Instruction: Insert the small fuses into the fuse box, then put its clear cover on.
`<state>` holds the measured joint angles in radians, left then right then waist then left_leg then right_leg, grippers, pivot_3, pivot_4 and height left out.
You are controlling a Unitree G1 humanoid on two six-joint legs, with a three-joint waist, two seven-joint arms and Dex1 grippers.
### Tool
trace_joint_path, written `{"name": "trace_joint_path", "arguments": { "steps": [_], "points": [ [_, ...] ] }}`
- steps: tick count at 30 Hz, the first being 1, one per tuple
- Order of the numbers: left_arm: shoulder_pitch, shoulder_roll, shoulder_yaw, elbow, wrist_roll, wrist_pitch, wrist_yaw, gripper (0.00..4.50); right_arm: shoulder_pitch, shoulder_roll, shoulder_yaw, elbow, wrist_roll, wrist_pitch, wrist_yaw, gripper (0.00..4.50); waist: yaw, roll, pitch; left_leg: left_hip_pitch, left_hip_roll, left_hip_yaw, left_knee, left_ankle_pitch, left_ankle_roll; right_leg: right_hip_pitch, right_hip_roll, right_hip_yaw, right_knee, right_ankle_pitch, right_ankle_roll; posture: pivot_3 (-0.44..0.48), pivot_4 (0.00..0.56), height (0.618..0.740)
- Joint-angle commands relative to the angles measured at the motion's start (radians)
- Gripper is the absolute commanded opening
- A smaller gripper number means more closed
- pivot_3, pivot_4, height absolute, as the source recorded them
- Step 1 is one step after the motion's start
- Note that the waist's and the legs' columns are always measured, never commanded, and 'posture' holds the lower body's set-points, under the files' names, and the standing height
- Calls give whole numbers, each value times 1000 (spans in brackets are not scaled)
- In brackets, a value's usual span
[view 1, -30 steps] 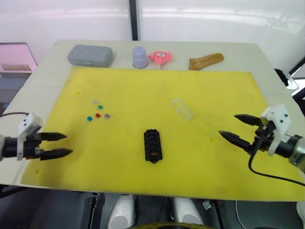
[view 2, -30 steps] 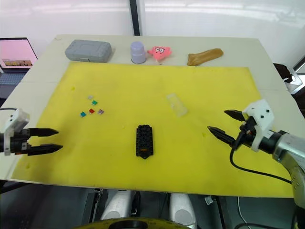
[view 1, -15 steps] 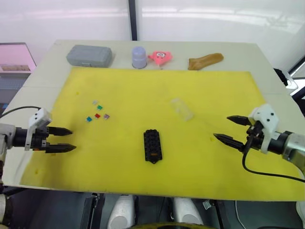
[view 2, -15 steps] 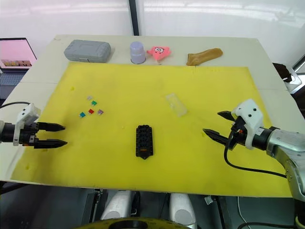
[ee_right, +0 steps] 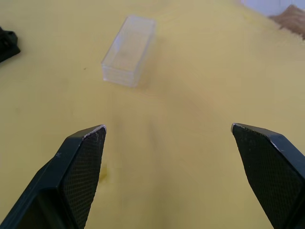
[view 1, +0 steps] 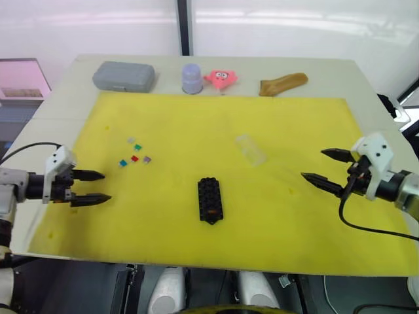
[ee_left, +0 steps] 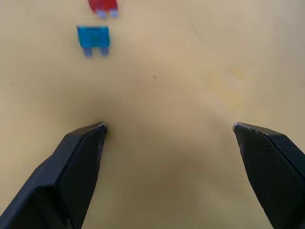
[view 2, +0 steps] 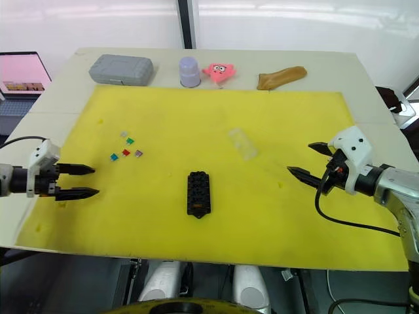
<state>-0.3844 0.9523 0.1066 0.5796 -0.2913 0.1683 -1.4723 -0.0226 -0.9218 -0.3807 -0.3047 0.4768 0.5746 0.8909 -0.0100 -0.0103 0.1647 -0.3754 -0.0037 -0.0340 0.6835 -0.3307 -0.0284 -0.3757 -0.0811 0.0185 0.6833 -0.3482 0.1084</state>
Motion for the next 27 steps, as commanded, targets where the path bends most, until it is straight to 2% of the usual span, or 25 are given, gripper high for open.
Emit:
{"name": "trace_joint_path", "arguments": {
  "steps": [1, 3, 7, 14, 19, 24, 27],
  "points": [
    [15, -23, 83, -105, -48, 35, 113, 4500, -33, -1, -7, 32, -12, -60, 10, 4450, 0, -1, 0, 0, 0, 0, 0, 0, 0, 0, 0, 0, 0, 0, 0, 0, 150, 740],
    [58, -33, 122, -162, -68, 61, 155, 4500, -52, -1, 4, 59, -16, -80, 15, 4450, -5, -1, 0, 0, 0, 0, 0, 0, 0, 0, 0, 0, 0, 0, 0, 0, 150, 740],
    [147, -30, 219, -283, -160, 215, 217, 4500, -102, -8, 13, 77, 7, -75, 35, 4450, -16, -1, 0, 0, 1, 1, 0, 0, 0, -1, 0, 0, 0, 0, 0, 0, 150, 740],
    [308, 12, 383, -461, -311, 480, 262, 4500, -233, 31, 99, -5, 115, 22, 49, 4450, -31, -1, 1, 0, 2, 0, -1, 0, 0, -1, 0, 1, 0, 0, 0, 0, 150, 740],
    [277, -8, 505, -470, -530, 876, 389, 4500, -392, 75, 274, -46, 94, 46, 63, 4450, -30, -1, 1, 0, 2, -1, -1, 0, 0, -1, -1, 1, 0, 0, 0, 0, 150, 740],
    [243, -7, 547, -409, -614, 1113, 490, 4500, -490, 118, 400, -93, 93, 61, 88, 4450, -31, -1, 1, 0, 1, -1, -1, 0, 0, -2, -1, 1, 0, 0, 0, 0, 150, 740],
    [253, -11, 540, -430, -643, 1171, 497, 4500, -525, 148, 461, -103, 76, 47, 100, 4450, -32, -1, 1, -1, 1, -1, -1, 0, 0, -2, -1, 1, 0, 0, 0, 0, 150, 740]
  ]
}}
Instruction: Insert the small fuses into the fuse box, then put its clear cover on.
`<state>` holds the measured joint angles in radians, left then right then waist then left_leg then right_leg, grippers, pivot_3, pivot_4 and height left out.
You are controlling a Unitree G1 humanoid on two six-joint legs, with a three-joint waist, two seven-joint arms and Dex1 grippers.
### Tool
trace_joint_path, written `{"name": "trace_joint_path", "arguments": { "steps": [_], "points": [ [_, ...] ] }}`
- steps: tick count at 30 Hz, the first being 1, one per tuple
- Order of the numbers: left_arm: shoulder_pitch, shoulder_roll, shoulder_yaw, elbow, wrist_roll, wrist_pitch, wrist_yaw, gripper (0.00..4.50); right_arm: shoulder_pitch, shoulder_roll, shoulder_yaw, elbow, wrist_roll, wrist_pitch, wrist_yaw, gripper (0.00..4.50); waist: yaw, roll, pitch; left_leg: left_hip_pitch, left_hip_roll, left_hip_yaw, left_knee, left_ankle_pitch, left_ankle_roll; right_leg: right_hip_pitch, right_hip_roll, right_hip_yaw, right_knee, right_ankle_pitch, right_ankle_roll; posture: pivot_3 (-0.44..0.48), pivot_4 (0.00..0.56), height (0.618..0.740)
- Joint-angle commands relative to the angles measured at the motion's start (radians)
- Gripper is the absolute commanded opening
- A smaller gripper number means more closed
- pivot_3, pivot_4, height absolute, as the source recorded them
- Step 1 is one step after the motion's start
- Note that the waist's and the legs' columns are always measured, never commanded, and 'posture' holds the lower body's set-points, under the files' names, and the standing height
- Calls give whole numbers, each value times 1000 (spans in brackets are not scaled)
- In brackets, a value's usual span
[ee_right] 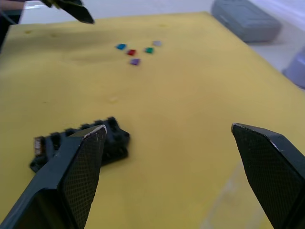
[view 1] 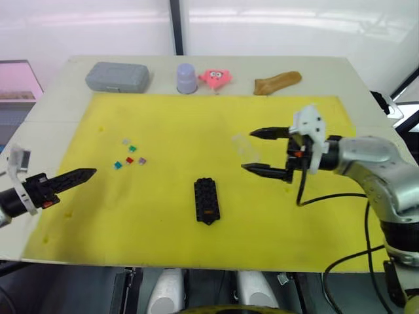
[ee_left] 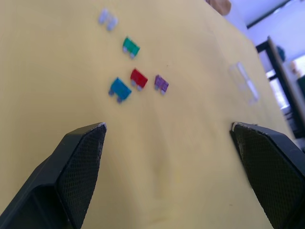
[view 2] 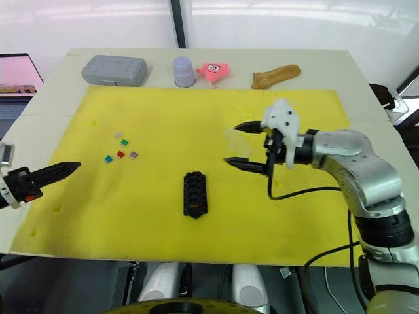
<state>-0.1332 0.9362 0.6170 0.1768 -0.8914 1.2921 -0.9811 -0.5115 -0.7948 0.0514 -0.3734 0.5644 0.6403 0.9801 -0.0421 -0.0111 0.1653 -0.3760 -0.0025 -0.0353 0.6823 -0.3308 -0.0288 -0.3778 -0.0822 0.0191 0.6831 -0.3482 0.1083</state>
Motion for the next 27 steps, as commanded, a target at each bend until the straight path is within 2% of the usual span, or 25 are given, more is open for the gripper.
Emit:
{"name": "trace_joint_path", "arguments": {
  "steps": [1, 5, 11, 14, 20, 27],
  "points": [
    [2, -3, 29, -39, -49, 43, 8, 4500, -50, 34, 49, -33, -20, -24, 12, 4450, 0, 0, 0, 0, 0, 0, 0, 0, 0, 0, 0, 0, 0, 0, 0, 0, 150, 740],
    [-138, -51, 121, 100, -88, 151, 147, 4500, -107, 92, 122, -28, -60, -38, 8, 4450, 6, -2, 0, 0, 0, -1, 0, 1, -3, -1, 0, 0, 0, 0, 0, 0, 150, 740],
    [-235, -73, 192, 238, -85, 199, 256, 4500, -160, 154, 175, -7, -105, -55, -2, 4450, -1, -3, -1, -5, -2, -1, 0, 5, -10, -7, -1, -1, 2, 0, 0, 0, 150, 740],
    [-241, -79, 191, 236, -91, 209, 269, 4500, -177, 168, 192, 6, -129, -65, 2, 4450, -3, -3, -1, -15, -2, -1, 2, 8, -14, -17, 0, -1, 5, 0, 0, 0, 150, 740],
    [-276, -130, 215, 212, -117, 304, 335, 4500, -201, 187, 223, 24, -168, -83, 21, 4450, -3, -4, -1, -15, -2, -1, 2, 8, -15, -18, 0, -1, 7, 0, 0, 0, 150, 740],
    [-335, -218, 219, 204, -73, 253, 447, 4500, -219, 205, 228, 41, -186, -83, 27, 4450, -2, -4, -1, -15, -2, -1, 2, 9, -16, -18, -1, -1, 7, 0, 0, 0, 150, 740]
  ]
}}
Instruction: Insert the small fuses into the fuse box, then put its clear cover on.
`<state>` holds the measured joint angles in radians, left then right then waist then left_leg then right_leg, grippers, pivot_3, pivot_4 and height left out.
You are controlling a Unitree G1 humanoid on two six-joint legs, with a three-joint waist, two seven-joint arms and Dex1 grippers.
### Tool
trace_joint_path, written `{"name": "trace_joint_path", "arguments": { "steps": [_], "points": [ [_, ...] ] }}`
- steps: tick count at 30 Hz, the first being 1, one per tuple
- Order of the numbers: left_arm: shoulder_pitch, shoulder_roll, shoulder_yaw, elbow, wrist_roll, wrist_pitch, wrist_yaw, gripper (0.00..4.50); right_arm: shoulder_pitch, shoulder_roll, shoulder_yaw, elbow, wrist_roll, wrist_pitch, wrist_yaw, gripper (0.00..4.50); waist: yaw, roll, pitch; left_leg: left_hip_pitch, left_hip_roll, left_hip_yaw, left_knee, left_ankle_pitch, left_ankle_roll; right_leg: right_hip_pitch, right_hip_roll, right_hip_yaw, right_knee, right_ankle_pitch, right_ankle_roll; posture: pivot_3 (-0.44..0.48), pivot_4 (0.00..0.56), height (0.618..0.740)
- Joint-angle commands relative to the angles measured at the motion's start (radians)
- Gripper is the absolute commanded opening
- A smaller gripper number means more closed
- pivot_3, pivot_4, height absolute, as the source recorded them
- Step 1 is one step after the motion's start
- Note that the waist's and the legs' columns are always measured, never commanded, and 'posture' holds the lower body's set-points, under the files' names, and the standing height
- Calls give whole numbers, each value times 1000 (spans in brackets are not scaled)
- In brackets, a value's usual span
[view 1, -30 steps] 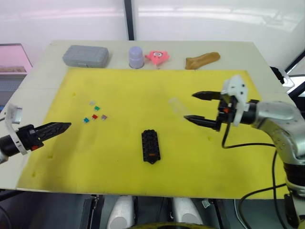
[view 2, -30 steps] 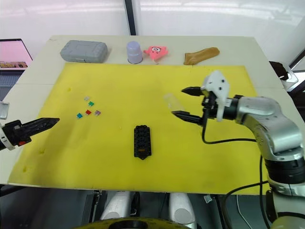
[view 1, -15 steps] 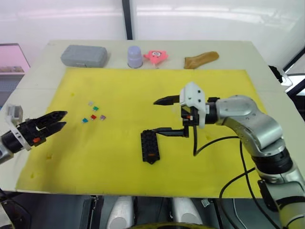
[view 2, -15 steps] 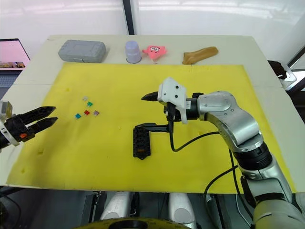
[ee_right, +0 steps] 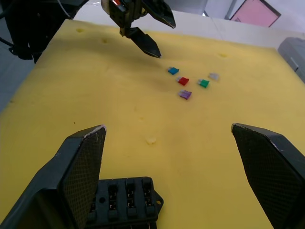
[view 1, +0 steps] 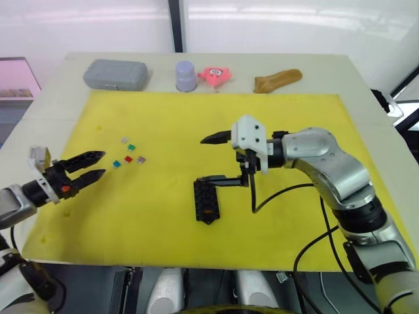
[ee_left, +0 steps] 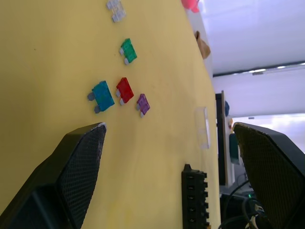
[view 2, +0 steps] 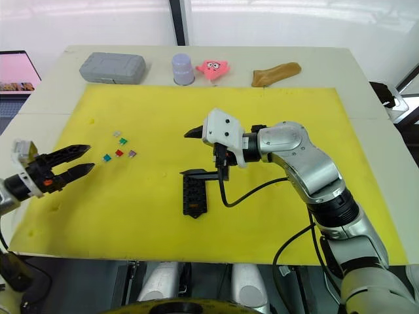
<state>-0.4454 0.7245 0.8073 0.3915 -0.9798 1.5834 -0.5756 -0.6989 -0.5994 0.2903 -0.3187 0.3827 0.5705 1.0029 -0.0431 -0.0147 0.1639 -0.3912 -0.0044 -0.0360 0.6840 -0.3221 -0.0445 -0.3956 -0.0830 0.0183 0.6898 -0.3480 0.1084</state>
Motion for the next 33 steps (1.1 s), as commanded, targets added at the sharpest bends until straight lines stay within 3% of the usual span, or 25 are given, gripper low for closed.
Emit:
{"name": "trace_joint_path", "arguments": {
  "steps": [1, 8, 14, 33],
  "points": [
    [-29, -12, 37, -5, 11, -38, 50, 4500, -32, 10, -12, -13, -7, -12, 6, 4450, -1, 0, 0, 0, 0, 0, 0, 0, 0, 0, 0, 0, 0, 0, 0, 0, 150, 740],
    [-17, -59, 62, -15, 2, -46, 100, 4500, -24, -5, -21, -25, -7, 3, 15, 4450, -2, 0, 0, 0, 0, 0, 0, 0, 0, -1, 0, 0, 0, 0, 0, 0, 150, 740],
    [-10, -30, 90, -17, -22, -4, 89, 4500, -14, -24, -29, -30, -4, 6, 25, 4450, -3, 0, 0, 0, 0, 0, 0, 0, 0, -1, 0, 0, 0, 0, 0, 0, 150, 740],
    [0, -119, -6, 71, 29, -189, 72, 4500, -20, -40, -40, -25, -13, 24, 27, 4450, 10, 0, 0, 0, -1, -1, 0, 1, -2, 1, -1, -1, 0, 0, 0, 0, 150, 740]
  ]
}}
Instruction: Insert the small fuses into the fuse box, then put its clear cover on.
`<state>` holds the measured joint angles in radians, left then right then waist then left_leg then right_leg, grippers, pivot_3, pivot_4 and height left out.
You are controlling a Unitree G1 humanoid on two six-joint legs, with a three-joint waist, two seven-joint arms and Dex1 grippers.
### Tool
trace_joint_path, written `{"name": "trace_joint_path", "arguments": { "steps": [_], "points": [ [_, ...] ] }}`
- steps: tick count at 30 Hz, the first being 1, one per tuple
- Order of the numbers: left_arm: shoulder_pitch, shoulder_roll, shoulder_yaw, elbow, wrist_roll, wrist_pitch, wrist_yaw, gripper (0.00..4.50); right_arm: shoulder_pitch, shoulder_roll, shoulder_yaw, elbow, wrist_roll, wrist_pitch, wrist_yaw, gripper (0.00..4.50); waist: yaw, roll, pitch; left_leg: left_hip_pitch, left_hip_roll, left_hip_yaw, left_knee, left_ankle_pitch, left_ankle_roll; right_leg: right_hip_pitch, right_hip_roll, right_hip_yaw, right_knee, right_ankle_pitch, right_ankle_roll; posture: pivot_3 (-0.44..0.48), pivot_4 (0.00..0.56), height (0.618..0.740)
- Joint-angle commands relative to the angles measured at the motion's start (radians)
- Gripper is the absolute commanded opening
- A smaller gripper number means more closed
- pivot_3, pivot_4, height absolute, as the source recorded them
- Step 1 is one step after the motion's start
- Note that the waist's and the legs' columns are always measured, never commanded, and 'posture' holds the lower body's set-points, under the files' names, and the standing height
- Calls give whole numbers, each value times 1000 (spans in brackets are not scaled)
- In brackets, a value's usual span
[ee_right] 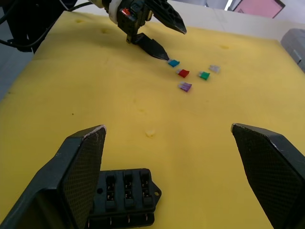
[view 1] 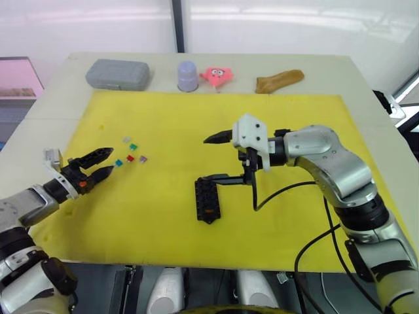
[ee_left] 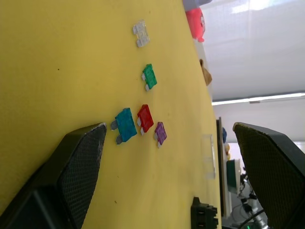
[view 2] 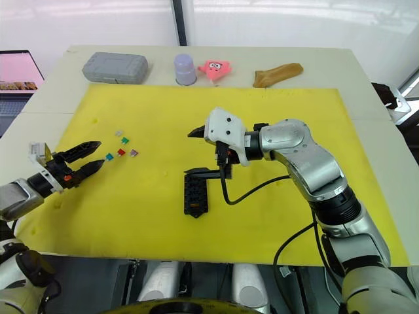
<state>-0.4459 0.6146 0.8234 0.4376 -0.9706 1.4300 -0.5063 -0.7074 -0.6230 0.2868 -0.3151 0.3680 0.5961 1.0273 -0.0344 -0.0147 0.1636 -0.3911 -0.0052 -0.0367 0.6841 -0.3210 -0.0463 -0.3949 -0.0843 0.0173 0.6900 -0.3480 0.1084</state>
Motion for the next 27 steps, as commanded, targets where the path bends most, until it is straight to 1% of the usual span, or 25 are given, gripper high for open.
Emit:
{"name": "trace_joint_path", "arguments": {
  "steps": [1, 5, 8, 13, 18, 20, 27],
  "points": [
    [-2, -10, -22, 31, 12, -35, -4, 4500, -11, -20, -39, -29, 3, 0, 2, 4450, 1, 0, 0, 0, 0, 0, 0, 0, 0, 0, 0, 0, 0, 0, 0, 0, 150, 740],
    [-13, -10, -31, 52, -9, -21, -30, 4500, -9, -27, -47, -36, 11, 10, 2, 4450, 2, 0, 0, 0, 0, 0, 0, 0, 0, 0, 0, 0, 0, 0, 0, 0, 150, 740],
    [-15, -8, -64, 48, -9, -25, -64, 4500, -7, -31, -47, -41, 11, 14, 3, 4450, 5, 0, 0, 0, 0, 0, 0, 0, 0, 1, 0, 0, 0, 0, 0, 0, 150, 740],
    [-28, -9, -101, 79, 8, -45, -83, 4500, -14, -34, -45, -39, 7, 15, 5, 4450, 21, 0, 0, 0, -1, 0, 0, 0, 0, 1, 0, -1, 0, 0, 0, 0, 150, 740],
    [-24, -11, -146, 108, 50, -103, -103, 4500, -5, -37, -46, -49, 6, 15, 5, 4450, 24, 1, 0, 0, -3, -1, 0, 0, 0, 1, -2, -2, 0, 0, 0, 0, 150, 740],
    [-26, -16, -153, 127, 65, -139, -110, 3973, 13, -52, -54, -70, 13, 20, 9, 4500, 25, 2, -1, 0, -3, -2, 0, 0, 0, 2, -2, -2, 0, 0, 0, 0, 150, 740],
    [-18, -17, -175, 145, 77, -168, -136, 3973, 23, -72, -64, -83, 20, 21, 11, 4500, 23, 4, -3, 1, -4, -4, 0, 1, -1, 3, -2, -3, 0, 0, 0, 0, 150, 740]
  ]
}}
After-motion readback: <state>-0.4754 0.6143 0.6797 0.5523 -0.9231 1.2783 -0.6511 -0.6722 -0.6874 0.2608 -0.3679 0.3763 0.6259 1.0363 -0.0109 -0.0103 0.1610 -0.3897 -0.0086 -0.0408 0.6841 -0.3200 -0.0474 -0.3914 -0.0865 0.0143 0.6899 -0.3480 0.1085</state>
